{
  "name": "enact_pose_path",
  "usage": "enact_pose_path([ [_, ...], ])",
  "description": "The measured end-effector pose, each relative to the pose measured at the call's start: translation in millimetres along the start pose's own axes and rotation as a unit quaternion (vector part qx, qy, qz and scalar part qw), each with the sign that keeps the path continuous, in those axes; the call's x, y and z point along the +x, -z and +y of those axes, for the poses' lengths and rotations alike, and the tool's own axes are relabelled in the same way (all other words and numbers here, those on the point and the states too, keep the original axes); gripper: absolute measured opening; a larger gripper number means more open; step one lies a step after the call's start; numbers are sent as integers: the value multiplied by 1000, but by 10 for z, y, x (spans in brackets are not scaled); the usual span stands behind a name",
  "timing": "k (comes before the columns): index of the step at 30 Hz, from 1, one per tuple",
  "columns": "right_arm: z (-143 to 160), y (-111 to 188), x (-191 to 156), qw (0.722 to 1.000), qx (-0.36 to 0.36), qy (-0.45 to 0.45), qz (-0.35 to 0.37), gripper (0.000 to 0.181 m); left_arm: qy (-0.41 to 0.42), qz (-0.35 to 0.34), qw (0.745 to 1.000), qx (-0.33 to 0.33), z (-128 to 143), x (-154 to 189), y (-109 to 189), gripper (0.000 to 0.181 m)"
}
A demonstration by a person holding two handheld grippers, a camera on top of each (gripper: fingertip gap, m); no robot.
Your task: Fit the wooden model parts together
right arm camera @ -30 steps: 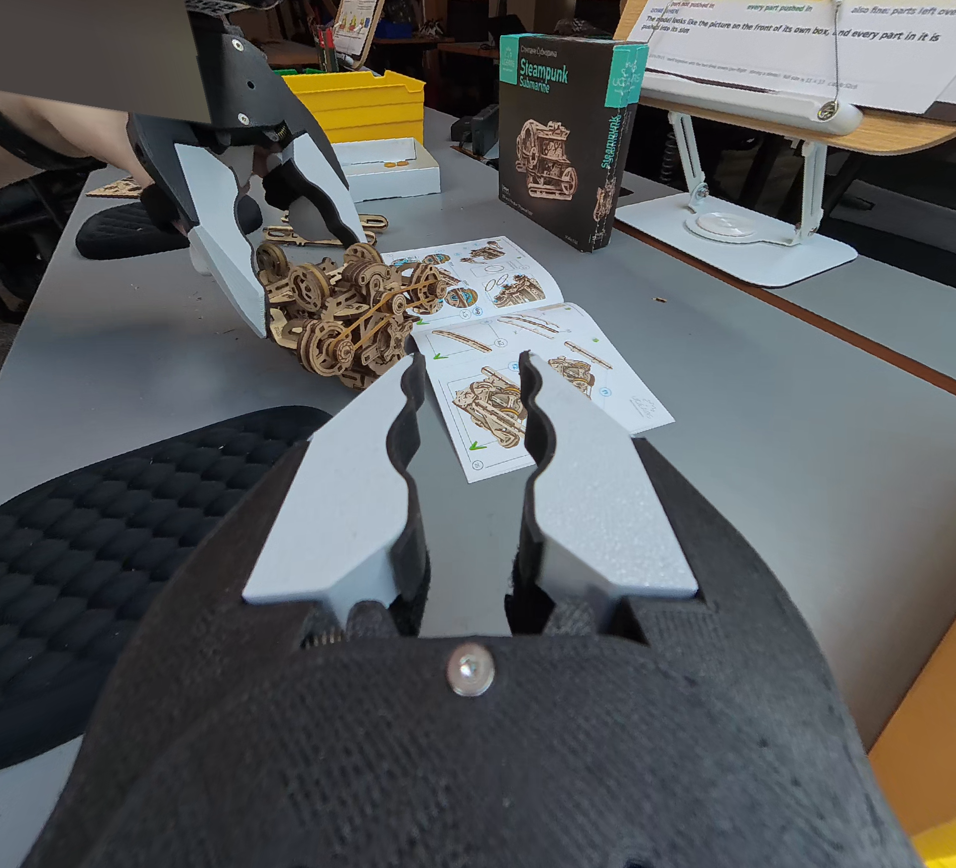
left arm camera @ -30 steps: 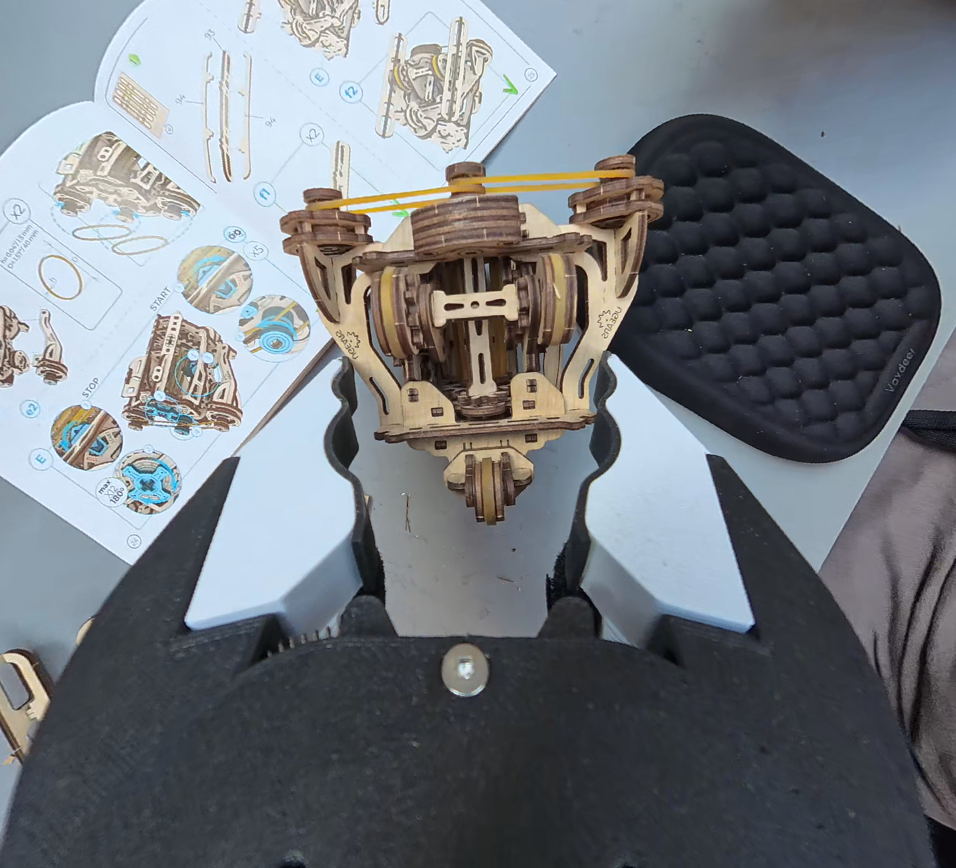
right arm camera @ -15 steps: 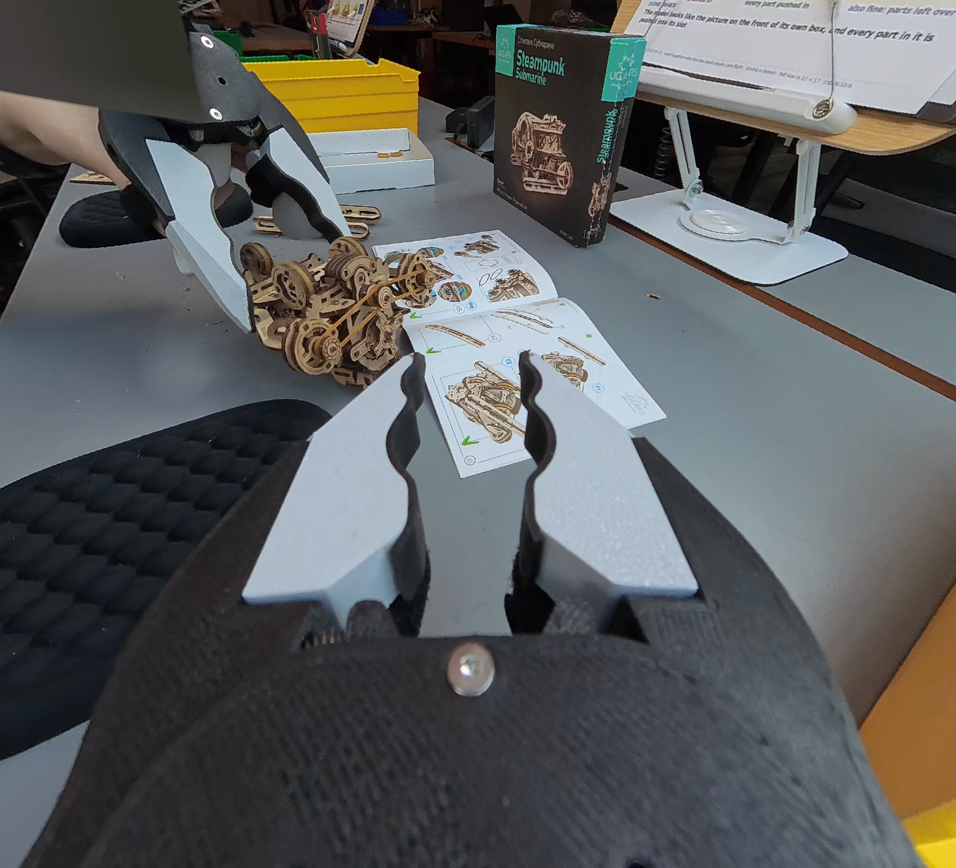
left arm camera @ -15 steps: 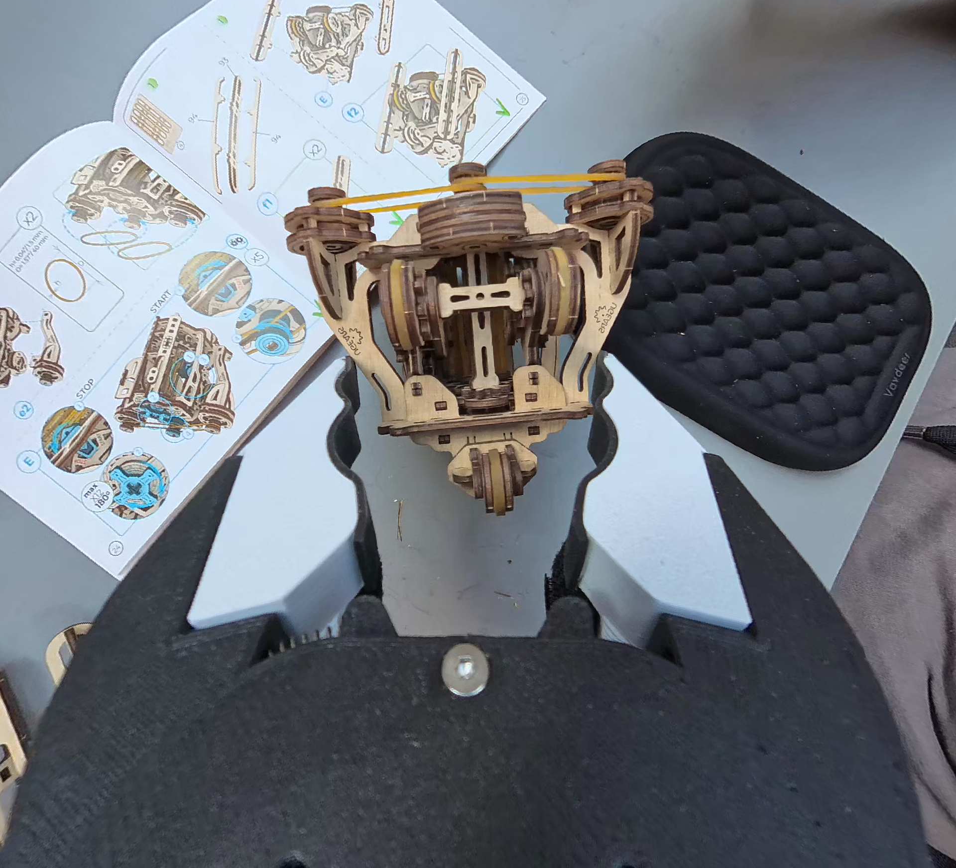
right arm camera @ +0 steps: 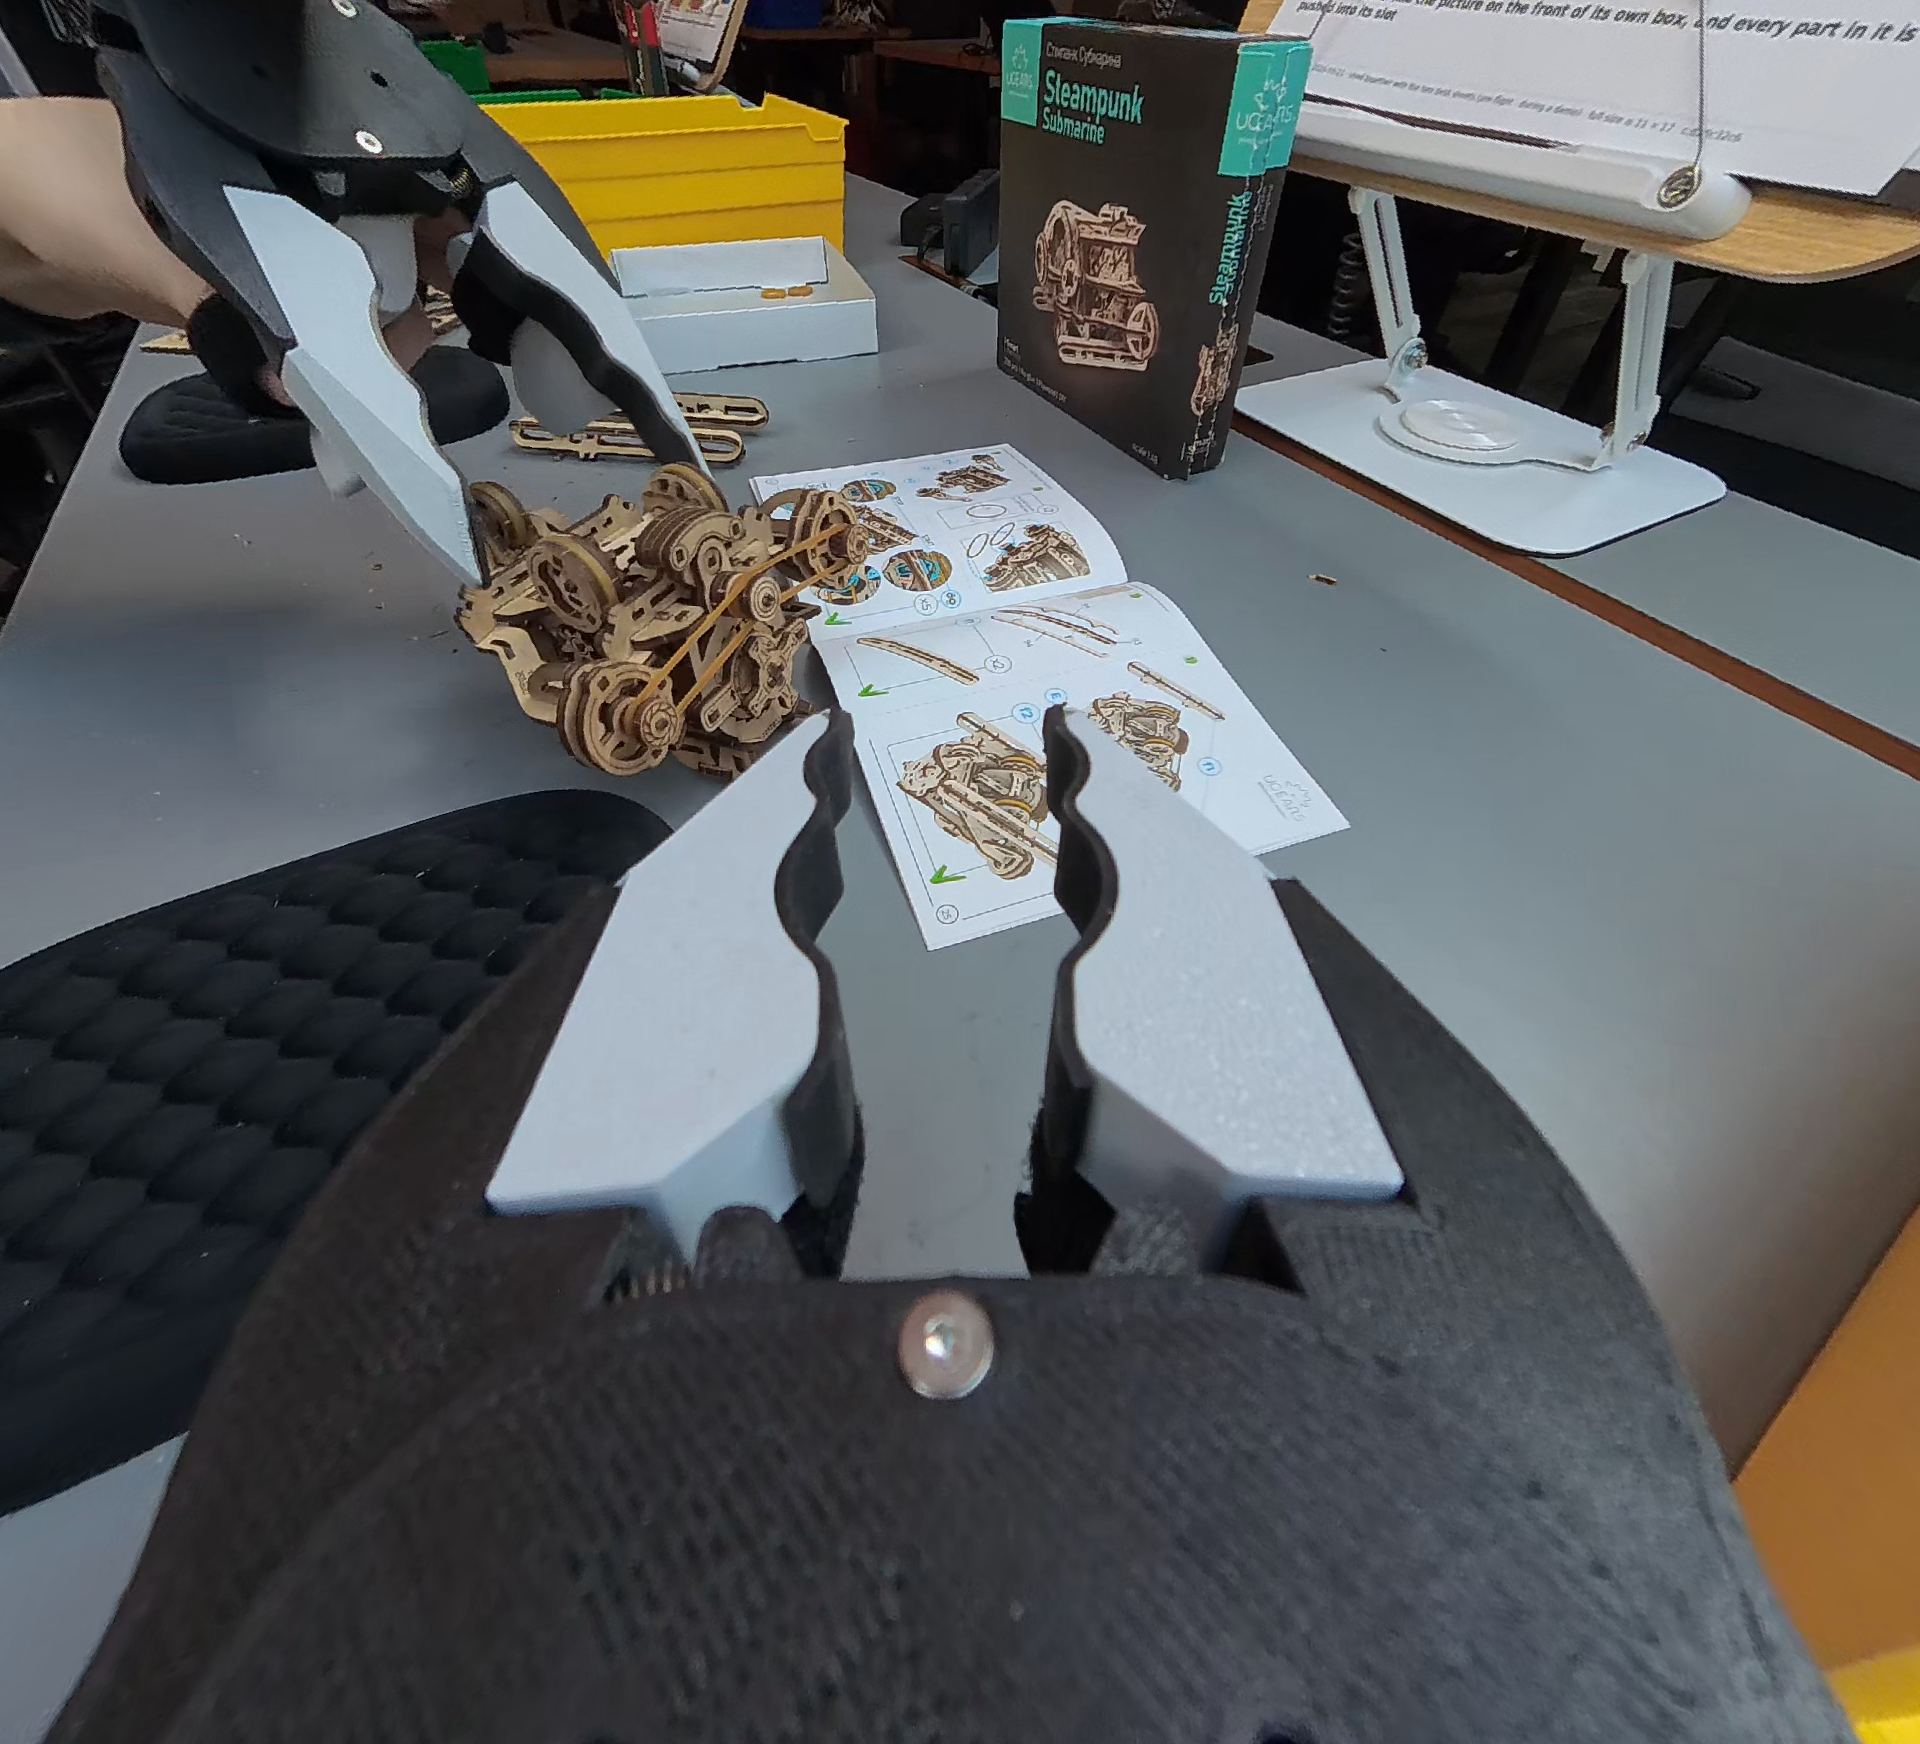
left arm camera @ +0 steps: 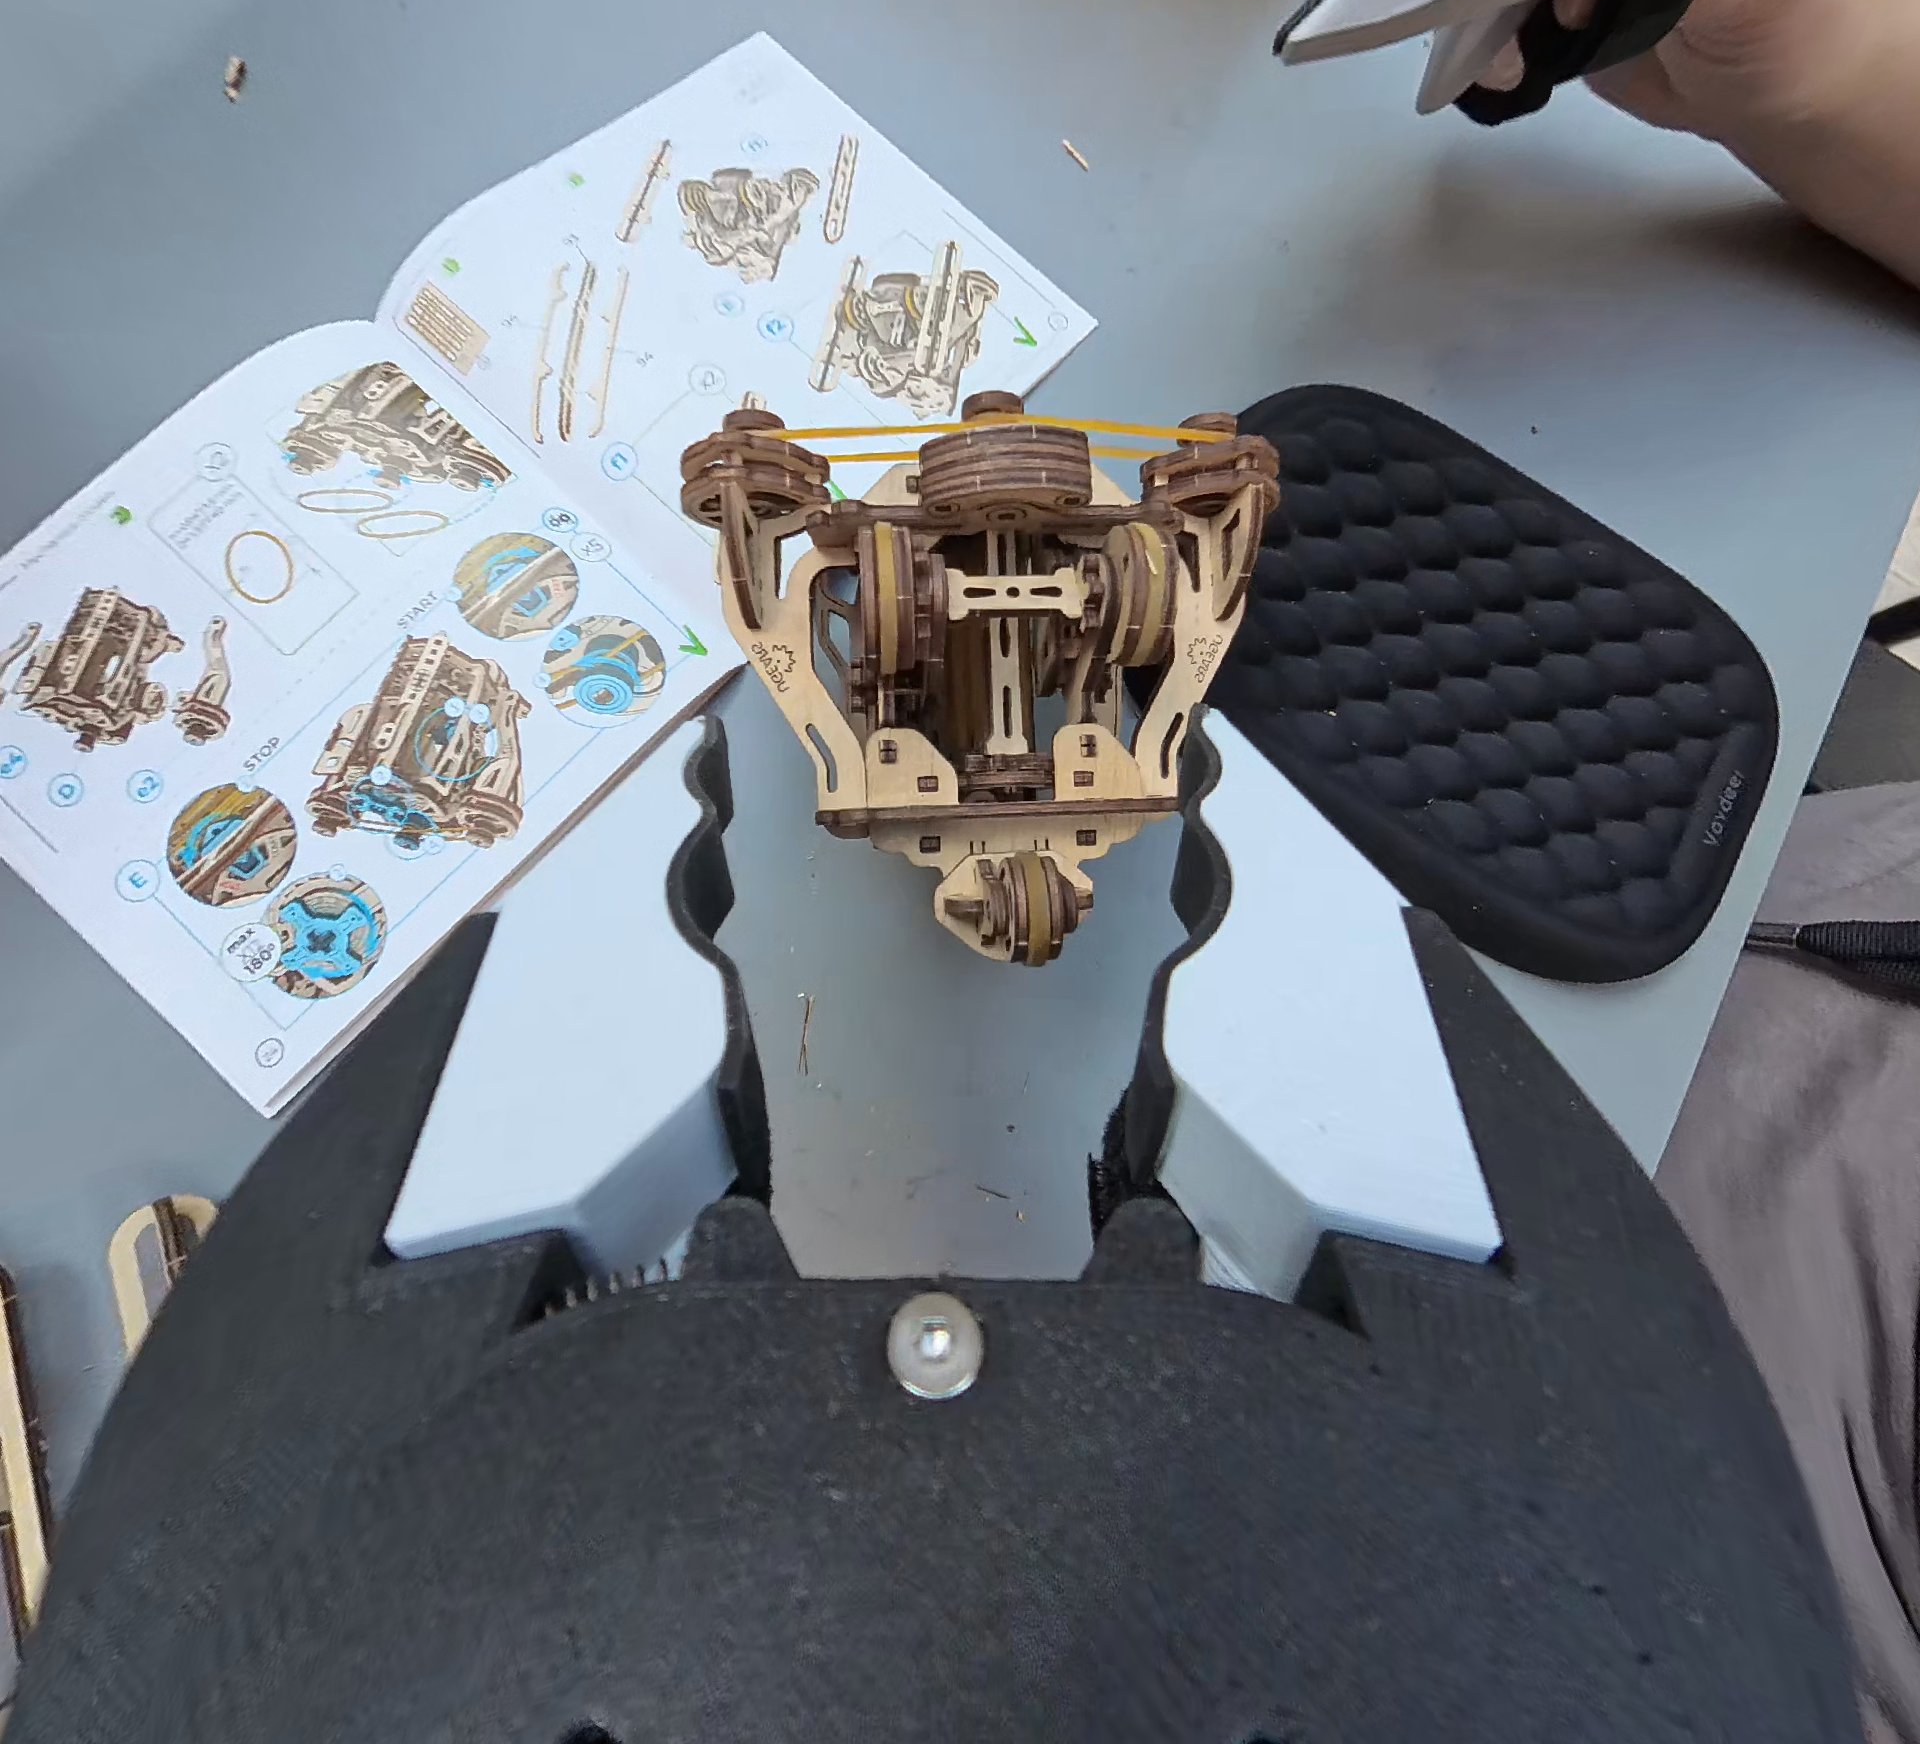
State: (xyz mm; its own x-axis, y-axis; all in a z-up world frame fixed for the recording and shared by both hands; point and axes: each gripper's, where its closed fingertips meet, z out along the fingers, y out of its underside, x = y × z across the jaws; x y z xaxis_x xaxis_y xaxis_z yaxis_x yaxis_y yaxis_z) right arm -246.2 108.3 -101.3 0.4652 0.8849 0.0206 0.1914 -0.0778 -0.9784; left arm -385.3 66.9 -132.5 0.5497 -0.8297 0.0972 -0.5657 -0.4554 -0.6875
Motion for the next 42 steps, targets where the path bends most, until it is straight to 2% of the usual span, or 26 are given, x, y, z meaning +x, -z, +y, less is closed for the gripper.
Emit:
enact_pose_path([
  [5,-2,1,3,1000,0,4,3,35,18,-51,994,97,-21,-52,323,85],
  [9,-36,15,-5,1000,4,20,10,35,13,-105,981,164,144,-12,489,82],
  [13,5,-12,-20,1000,-2,18,5,36,2,-129,978,164,368,42,389,69],
  [18,88,-55,-20,1000,-15,20,4,35,30,-89,980,174,392,83,281,47],
  [31,-6,61,167,1000,11,1,29,35,-1,-74,981,181,305,103,157,34],
  [42,58,20,142,1000,2,-5,21,35,-16,-78,979,189,241,100,113,29],
])
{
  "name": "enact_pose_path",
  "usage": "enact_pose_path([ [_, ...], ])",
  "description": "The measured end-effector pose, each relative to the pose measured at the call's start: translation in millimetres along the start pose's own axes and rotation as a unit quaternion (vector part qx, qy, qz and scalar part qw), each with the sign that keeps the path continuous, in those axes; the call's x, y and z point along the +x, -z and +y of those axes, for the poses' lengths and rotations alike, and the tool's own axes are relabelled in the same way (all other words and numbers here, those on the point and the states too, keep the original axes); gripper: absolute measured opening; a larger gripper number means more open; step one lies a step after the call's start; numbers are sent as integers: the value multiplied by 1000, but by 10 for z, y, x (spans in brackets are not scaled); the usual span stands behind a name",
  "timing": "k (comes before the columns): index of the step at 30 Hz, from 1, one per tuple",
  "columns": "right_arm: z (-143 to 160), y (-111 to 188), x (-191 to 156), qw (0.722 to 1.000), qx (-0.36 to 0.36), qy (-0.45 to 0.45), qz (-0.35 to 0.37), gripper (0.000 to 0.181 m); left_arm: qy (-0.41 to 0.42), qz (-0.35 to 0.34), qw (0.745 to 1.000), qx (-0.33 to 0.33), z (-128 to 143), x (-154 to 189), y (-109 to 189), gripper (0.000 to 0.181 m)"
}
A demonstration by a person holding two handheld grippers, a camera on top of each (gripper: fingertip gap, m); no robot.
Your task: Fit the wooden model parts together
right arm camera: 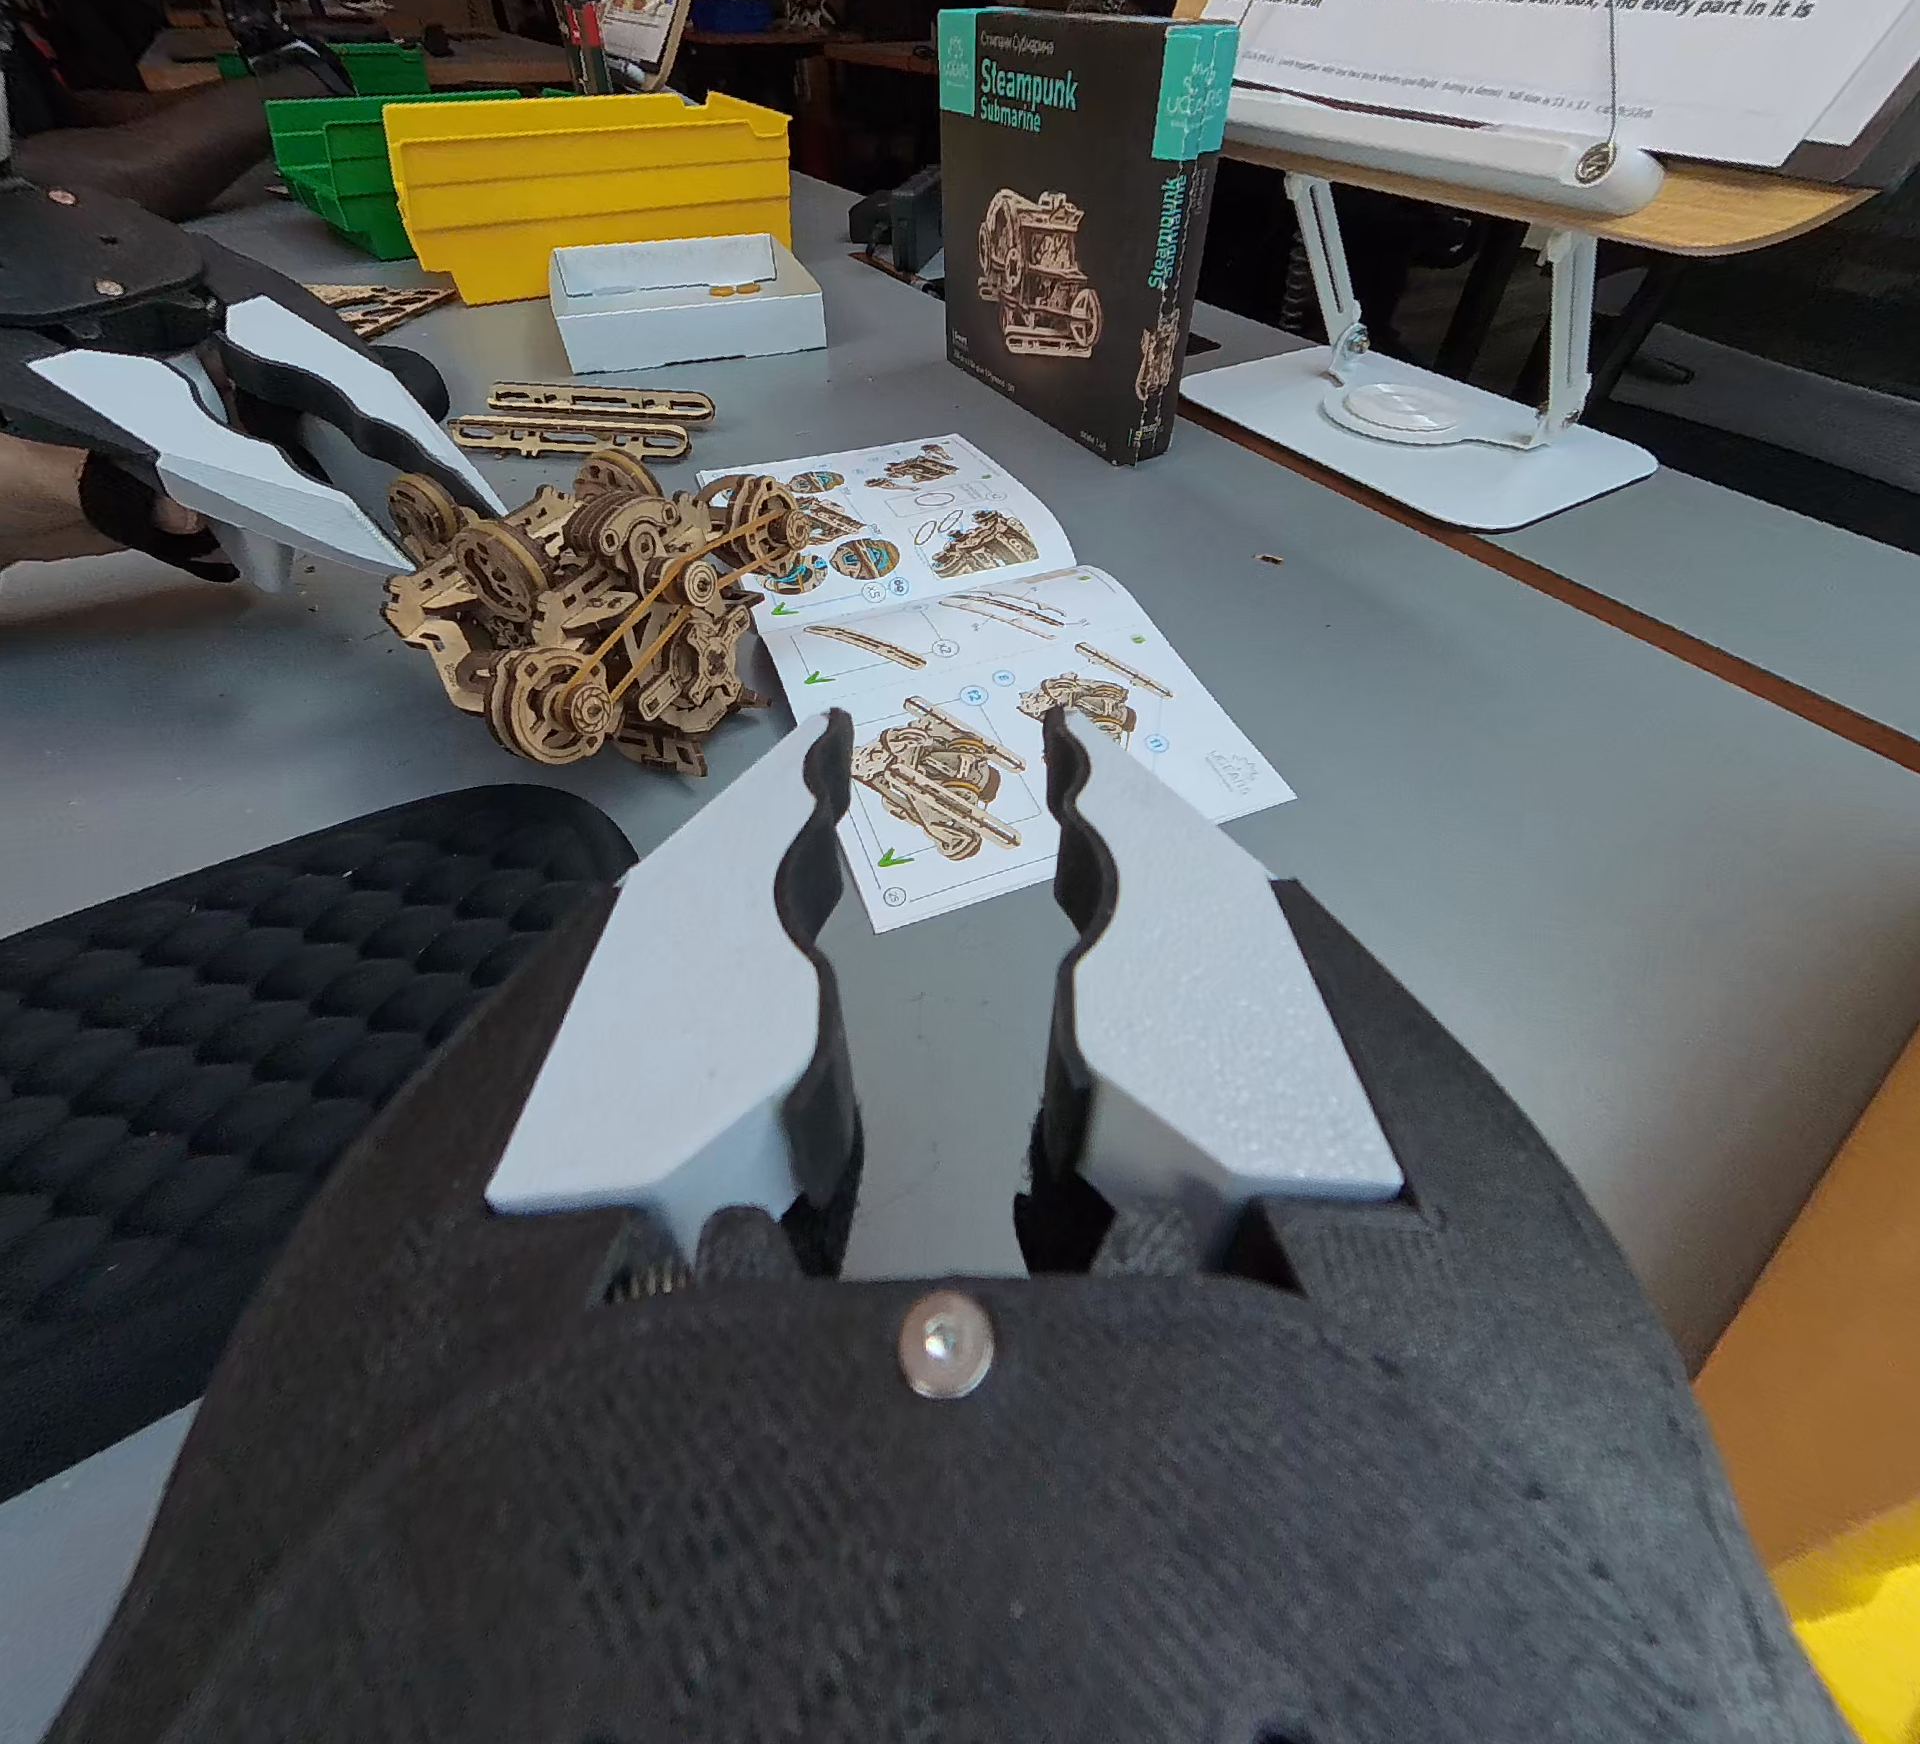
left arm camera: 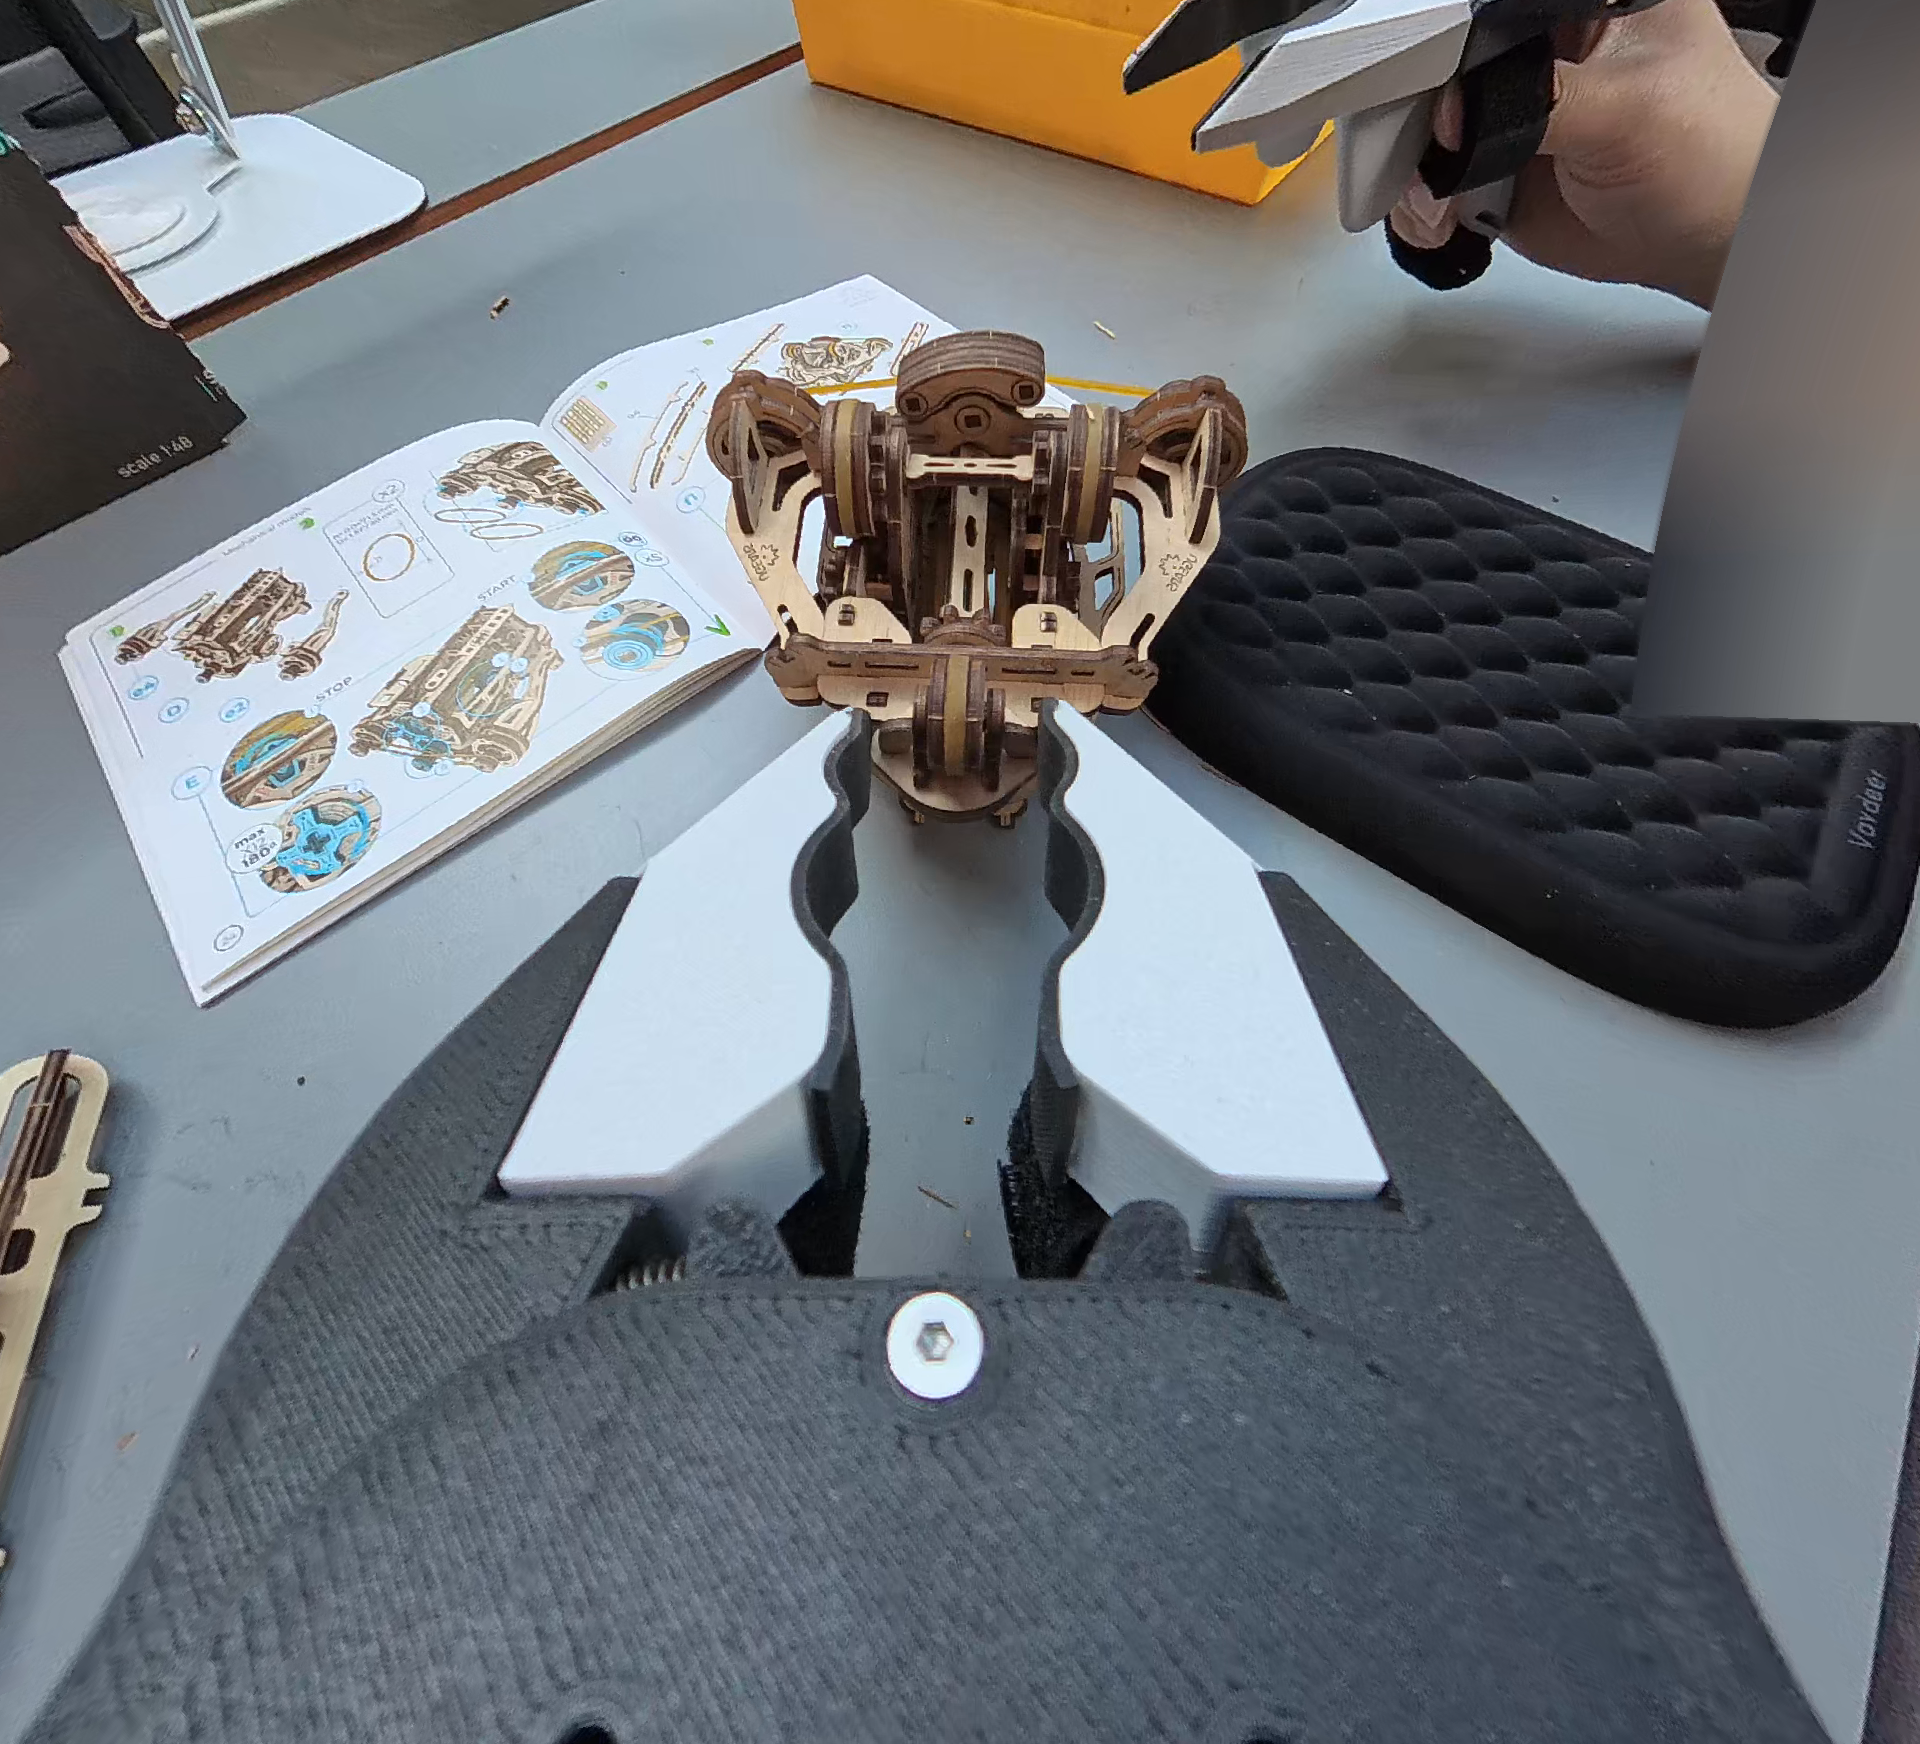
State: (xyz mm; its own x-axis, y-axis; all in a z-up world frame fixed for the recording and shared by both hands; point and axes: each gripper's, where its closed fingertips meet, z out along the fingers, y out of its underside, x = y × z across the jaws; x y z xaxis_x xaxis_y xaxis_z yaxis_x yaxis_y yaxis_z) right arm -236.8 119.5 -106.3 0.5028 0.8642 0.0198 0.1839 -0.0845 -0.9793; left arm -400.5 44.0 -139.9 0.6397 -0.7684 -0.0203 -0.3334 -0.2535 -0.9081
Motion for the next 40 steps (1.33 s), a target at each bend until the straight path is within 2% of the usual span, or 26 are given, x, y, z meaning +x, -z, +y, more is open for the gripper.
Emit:
enact_pose_path([
  [9,-17,1,-39,1000,4,-10,-10,35,13,4,1000,10,-2,21,-8,30],
  [17,-6,-1,-39,1000,4,-17,-9,36,8,-5,1000,17,12,18,33,44],
  [26,80,-20,20,999,0,-46,-8,36,18,-1,1000,22,34,19,71,33],
  [30,75,-14,0,999,0,-52,-15,36,11,6,1000,2,92,55,33,34],
  [34,61,13,27,1000,-4,-28,-2,35,-7,-23,1000,-3,145,25,114,35],
  [40,124,-34,-32,999,-17,50,5,35,25,-51,998,17,238,-70,359,37],
])
